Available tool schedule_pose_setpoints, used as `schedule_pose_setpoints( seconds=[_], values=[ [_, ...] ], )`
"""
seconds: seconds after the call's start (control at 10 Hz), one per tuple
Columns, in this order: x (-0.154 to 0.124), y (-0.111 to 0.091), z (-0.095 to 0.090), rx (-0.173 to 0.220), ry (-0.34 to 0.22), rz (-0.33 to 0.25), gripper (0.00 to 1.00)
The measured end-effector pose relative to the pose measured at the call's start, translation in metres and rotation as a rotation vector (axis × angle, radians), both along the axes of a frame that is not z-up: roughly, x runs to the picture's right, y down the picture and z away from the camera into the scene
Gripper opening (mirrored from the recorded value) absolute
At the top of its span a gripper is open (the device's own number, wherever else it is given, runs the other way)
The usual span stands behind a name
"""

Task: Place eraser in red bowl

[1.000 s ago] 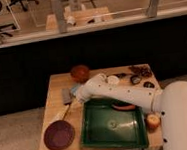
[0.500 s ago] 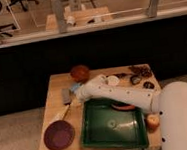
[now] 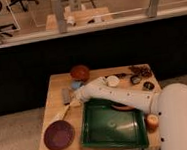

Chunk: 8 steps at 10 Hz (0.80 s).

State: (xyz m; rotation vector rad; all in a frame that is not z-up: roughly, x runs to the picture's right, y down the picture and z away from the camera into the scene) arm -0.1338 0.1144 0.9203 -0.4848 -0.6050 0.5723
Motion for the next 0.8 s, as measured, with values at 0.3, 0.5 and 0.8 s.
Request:
schedule_pose_setpoints(
  seconds=[0.3, 0.5, 0.8],
  values=[
    [0.0005, -0.0044, 0.0035, 0.000, -0.006, 0.034, 0.60],
    [-0.0010, -0.0075, 0.0057, 0.002, -0.009, 0.046, 0.60],
    [-0.0060, -0.0107, 0.0082, 0.009, -0.015, 0.054, 0.60]
  ],
)
